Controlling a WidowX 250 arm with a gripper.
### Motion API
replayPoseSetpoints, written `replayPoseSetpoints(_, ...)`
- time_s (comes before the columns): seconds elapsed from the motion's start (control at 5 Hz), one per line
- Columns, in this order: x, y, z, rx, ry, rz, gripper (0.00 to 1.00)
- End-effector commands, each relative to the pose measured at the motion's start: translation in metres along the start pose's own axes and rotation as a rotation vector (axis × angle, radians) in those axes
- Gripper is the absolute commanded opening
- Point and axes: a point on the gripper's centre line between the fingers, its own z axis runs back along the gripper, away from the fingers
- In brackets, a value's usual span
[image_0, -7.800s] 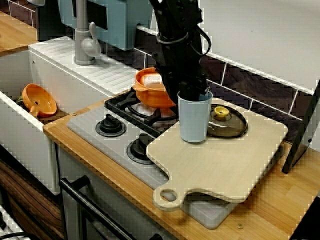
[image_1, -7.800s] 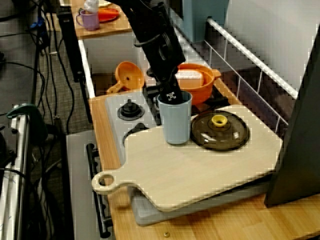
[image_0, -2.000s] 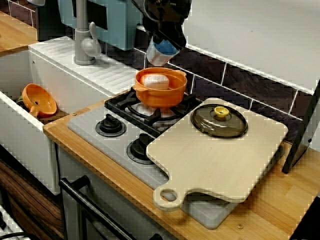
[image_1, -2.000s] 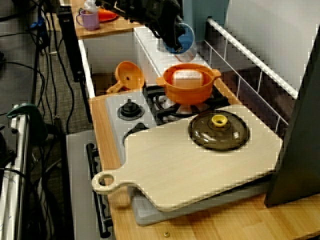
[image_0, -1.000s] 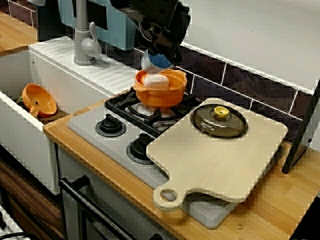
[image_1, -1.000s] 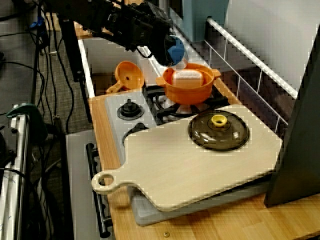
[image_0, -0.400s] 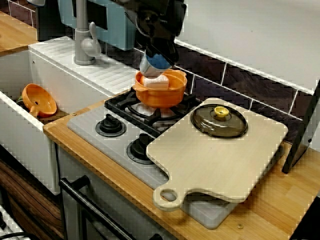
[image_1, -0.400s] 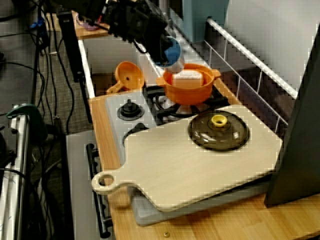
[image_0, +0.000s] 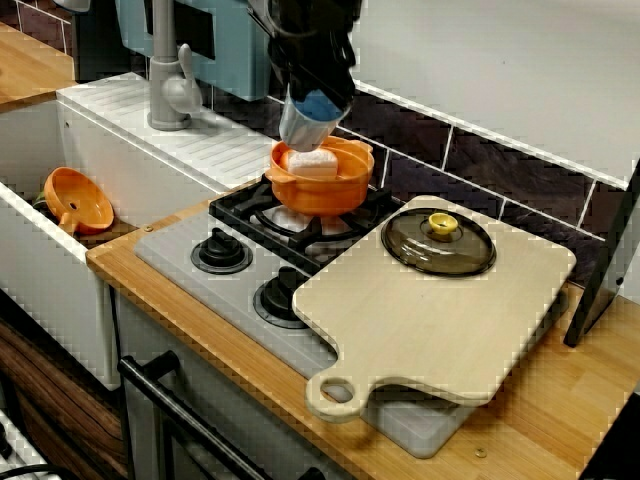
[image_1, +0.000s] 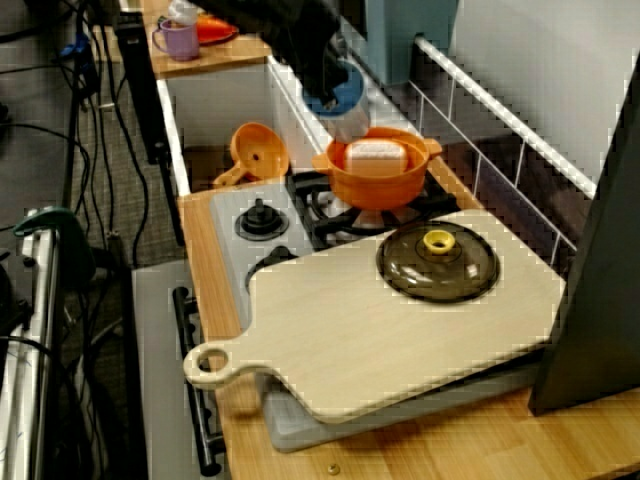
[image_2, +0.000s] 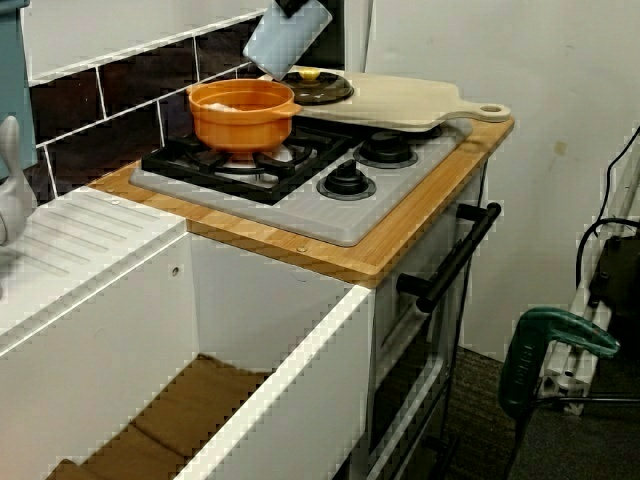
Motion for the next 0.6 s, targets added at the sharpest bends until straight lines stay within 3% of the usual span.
replayPoseSetpoints(0.0, 0.032, 0.027, 0.005, -0.173, 0.067, 0.047, 0.00)
replayPoseSetpoints(0.4, 0.044, 0.040, -0.005, -0.280, 0.132, 0.068, 0.00)
